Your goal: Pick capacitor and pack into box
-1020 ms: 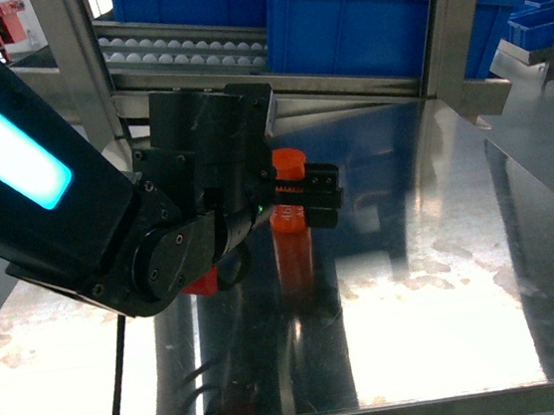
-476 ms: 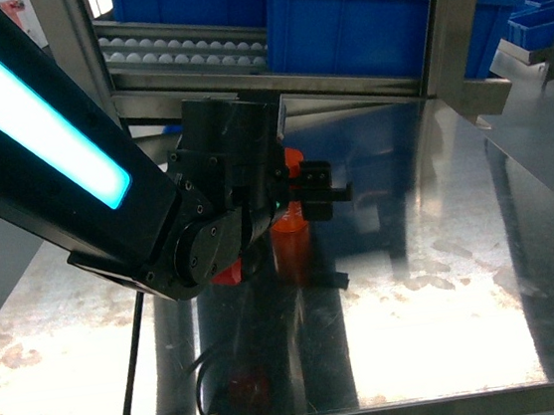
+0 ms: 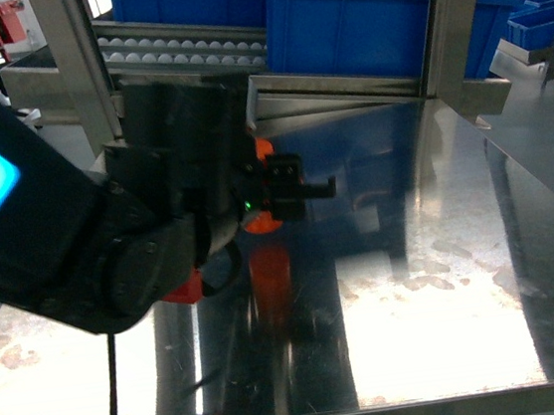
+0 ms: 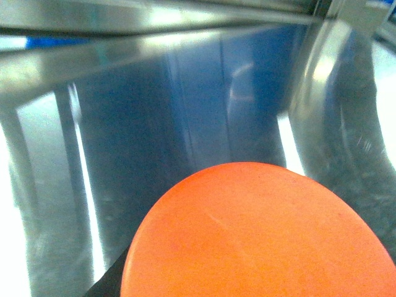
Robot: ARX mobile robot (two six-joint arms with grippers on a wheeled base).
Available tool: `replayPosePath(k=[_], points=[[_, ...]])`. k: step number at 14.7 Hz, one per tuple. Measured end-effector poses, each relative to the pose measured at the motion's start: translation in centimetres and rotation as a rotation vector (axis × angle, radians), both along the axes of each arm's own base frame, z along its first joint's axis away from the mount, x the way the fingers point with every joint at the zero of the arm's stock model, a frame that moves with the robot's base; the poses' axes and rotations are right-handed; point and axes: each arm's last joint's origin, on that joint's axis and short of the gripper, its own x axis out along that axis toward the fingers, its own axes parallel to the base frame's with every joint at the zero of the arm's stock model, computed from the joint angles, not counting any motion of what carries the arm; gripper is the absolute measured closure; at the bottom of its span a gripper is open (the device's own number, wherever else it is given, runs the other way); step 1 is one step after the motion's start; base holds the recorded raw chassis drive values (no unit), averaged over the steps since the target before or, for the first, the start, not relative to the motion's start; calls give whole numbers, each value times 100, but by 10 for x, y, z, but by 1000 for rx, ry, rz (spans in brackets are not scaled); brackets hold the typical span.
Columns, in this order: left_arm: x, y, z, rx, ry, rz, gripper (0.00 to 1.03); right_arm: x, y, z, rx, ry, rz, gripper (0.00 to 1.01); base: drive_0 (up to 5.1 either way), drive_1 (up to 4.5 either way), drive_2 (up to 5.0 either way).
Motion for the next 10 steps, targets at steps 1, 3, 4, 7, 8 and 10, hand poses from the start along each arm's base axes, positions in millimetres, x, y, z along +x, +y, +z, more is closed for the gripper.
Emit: replayPosePath(k=[1,3,4,7,8,10], points=[[-14,12,27,-25,-53,12,59,0,0,0,0,0,0,3,0,0,0],[-53,46,82,-65,-155,69,59,0,0,0,0,0,0,3,0,0,0],[-76,65,95,-64,-167,111,60,0,0,0,0,0,0,3,0,0,0],[-145,101,116,-62,-190,172,60,0,0,0,0,0,0,3,0,0,0],[-165,109,127,-76,-236,193,60,0,0,0,0,0,0,3,0,0,0],[-169,112,137,-91,-279,209,60,0,0,0,0,0,0,3,0,0,0]])
